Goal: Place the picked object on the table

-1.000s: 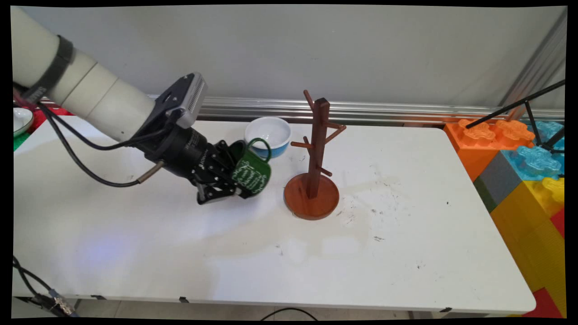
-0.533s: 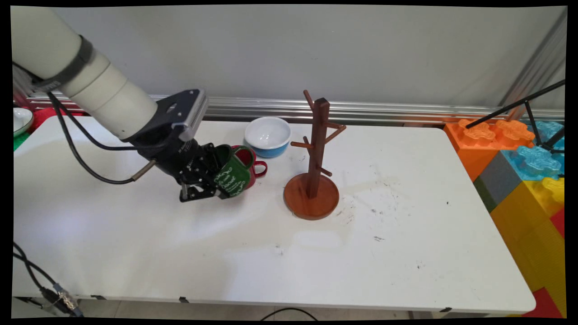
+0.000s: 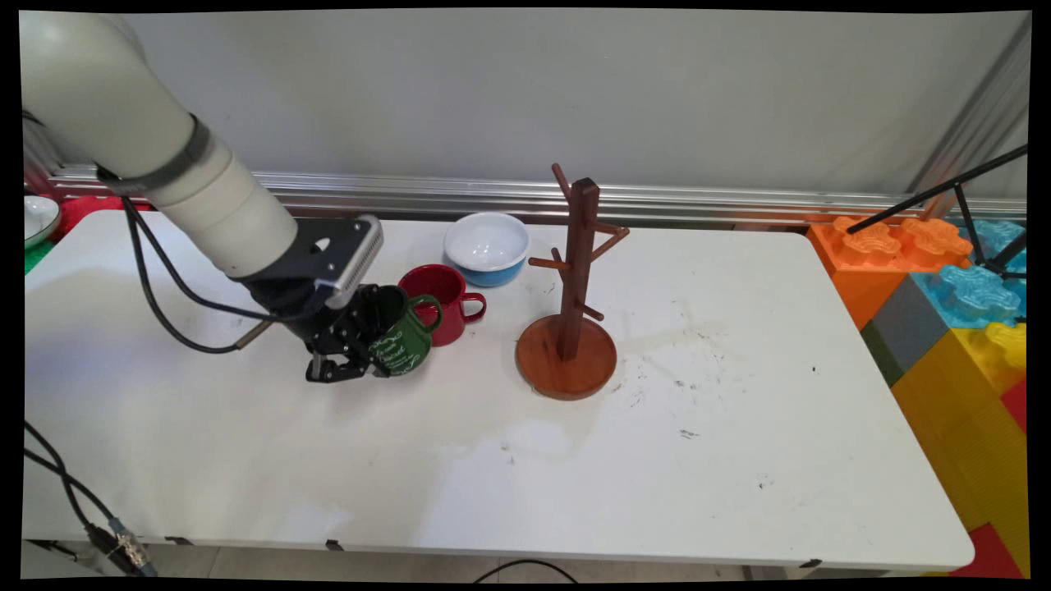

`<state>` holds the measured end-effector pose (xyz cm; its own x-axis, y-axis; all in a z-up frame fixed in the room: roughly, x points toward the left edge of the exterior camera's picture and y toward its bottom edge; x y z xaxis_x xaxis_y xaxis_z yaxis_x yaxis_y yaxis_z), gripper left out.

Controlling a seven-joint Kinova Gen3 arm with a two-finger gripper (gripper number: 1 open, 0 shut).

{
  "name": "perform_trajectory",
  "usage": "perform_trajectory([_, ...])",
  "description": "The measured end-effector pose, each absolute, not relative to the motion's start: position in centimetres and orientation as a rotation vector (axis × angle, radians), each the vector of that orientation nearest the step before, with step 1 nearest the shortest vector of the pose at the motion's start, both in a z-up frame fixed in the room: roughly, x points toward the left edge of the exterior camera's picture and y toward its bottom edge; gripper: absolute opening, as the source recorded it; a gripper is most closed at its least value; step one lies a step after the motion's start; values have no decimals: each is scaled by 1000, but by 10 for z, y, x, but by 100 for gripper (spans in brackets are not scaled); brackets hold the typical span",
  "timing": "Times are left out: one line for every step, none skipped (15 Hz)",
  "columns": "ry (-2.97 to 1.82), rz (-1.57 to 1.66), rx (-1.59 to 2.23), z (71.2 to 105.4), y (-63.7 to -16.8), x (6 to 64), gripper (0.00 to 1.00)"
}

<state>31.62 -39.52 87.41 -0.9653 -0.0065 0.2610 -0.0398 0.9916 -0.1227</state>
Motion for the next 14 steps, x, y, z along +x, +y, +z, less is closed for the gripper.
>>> perform_trajectory([-2887,183,16,869,-395,316,0])
perform_trajectory([-2899,182,1,865,-395,315,0])
perform_trajectory([-2908,181,-11,861,-394,315,0])
perform_trajectory([-2914,181,-19,858,-394,315,0])
perform_trajectory([-2923,180,-32,854,-394,314,0])
perform_trajectory([-2932,181,-49,849,-393,314,0])
perform_trajectory([-2937,181,-61,845,-394,313,0])
perform_trajectory([-2942,182,-70,841,-394,313,0])
perform_trajectory([-2945,182,-75,839,-394,313,0])
perform_trajectory([-2948,183,-81,835,-393,313,0])
perform_trajectory([-2950,184,-89,832,-393,313,0])
perform_trajectory([-2953,185,-95,829,-393,312,0])
perform_trajectory([-2954,186,-99,826,-392,312,0])
perform_trajectory([-2955,188,-102,823,-392,312,0])
